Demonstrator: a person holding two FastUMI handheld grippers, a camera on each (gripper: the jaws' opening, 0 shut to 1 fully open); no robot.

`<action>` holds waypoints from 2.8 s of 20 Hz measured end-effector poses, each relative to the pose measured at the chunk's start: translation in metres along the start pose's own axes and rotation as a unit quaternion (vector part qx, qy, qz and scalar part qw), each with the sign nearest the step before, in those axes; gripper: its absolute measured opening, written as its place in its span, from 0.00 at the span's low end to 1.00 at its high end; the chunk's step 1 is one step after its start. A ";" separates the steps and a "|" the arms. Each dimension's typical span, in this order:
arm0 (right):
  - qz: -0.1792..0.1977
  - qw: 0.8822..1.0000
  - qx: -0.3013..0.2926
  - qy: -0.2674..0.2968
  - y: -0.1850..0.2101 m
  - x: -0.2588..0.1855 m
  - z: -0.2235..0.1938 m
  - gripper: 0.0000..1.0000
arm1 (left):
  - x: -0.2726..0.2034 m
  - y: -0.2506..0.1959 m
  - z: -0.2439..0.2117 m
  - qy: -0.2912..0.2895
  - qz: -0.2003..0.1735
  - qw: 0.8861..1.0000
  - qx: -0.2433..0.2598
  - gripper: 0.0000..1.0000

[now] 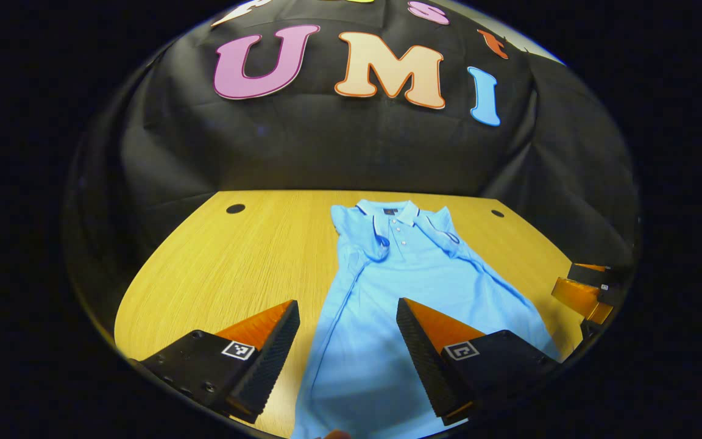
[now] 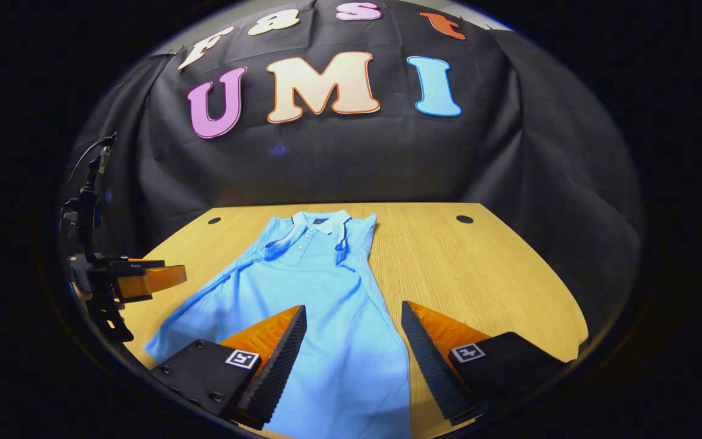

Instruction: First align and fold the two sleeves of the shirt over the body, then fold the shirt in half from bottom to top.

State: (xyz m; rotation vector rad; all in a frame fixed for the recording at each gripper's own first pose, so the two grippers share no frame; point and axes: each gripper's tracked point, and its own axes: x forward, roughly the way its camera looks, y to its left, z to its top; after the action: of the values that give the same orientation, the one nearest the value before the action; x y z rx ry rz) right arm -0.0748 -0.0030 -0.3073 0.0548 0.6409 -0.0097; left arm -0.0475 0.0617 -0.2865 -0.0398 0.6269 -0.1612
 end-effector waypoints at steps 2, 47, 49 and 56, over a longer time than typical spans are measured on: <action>-0.002 1.000 -0.007 0.009 -0.001 -0.012 -0.015 0.94 | -0.014 0.003 -0.022 0.015 0.006 1.000 0.007 0.96; 0.073 0.989 0.112 0.065 0.025 -0.008 -0.024 0.03 | -0.029 -0.023 -0.038 0.054 -0.027 0.996 -0.073 0.00; 0.072 0.989 0.119 0.046 0.020 0.007 0.002 0.02 | -0.014 -0.018 -0.013 0.037 -0.027 0.997 -0.068 0.00; 0.068 0.989 0.129 -0.006 0.016 0.072 0.082 0.02 | 0.049 -0.001 0.061 0.003 -0.035 0.998 -0.053 0.00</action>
State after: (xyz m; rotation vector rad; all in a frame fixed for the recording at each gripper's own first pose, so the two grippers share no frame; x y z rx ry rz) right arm 0.0324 0.0090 -0.2840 0.3489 0.6202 0.0382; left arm 0.0274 0.0518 -0.2650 -0.1640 0.6404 -0.1958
